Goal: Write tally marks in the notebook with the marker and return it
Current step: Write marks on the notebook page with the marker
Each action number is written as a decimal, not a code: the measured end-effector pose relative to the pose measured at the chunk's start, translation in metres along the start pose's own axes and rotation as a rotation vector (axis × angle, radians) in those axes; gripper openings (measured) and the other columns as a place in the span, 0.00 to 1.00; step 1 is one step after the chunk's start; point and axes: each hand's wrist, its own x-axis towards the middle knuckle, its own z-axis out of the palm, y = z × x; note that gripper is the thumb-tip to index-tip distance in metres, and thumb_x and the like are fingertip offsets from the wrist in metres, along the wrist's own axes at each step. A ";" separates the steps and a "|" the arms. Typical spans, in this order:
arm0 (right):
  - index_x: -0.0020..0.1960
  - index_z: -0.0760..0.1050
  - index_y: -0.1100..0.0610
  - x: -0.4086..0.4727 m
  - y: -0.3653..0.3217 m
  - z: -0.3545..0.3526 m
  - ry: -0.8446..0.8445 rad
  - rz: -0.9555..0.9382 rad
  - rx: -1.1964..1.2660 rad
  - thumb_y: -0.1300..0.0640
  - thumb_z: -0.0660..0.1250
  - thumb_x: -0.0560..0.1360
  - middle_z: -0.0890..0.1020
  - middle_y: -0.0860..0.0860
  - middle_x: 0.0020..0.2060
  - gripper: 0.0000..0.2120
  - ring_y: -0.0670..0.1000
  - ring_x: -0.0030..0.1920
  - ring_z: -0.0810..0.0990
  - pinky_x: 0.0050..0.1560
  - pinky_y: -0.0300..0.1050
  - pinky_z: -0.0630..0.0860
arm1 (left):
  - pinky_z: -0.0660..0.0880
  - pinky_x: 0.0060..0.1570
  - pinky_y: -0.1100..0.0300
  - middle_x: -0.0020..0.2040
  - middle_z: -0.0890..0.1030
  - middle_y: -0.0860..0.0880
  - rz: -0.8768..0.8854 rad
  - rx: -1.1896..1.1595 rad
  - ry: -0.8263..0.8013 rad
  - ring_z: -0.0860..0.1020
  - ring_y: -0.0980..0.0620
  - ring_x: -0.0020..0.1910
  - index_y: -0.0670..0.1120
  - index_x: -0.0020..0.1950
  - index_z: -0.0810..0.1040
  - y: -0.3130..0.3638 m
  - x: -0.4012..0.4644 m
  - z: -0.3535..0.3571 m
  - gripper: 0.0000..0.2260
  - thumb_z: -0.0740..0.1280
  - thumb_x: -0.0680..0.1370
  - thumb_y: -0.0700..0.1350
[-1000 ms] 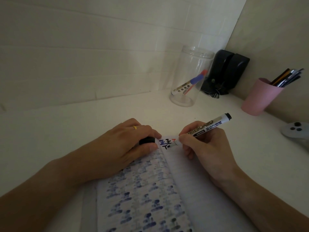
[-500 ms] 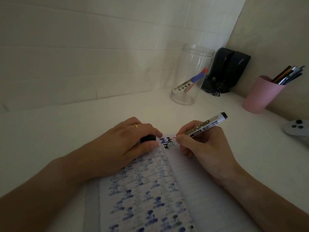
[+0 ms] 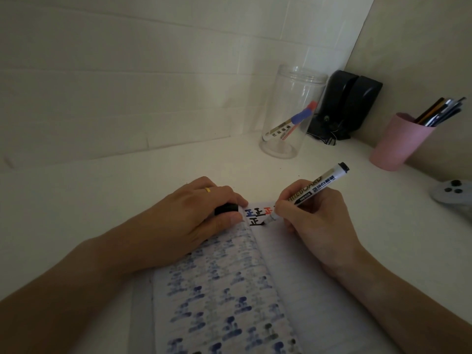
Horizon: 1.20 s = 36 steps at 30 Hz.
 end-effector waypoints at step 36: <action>0.48 0.86 0.64 0.000 -0.006 -0.014 -0.078 0.040 0.675 0.58 0.75 0.64 0.83 0.59 0.34 0.15 0.52 0.35 0.81 0.37 0.40 0.79 | 0.71 0.46 0.67 0.47 0.72 0.59 0.054 0.121 0.348 0.75 0.55 0.45 0.51 0.56 0.80 0.014 -0.002 -0.009 0.05 0.67 0.81 0.49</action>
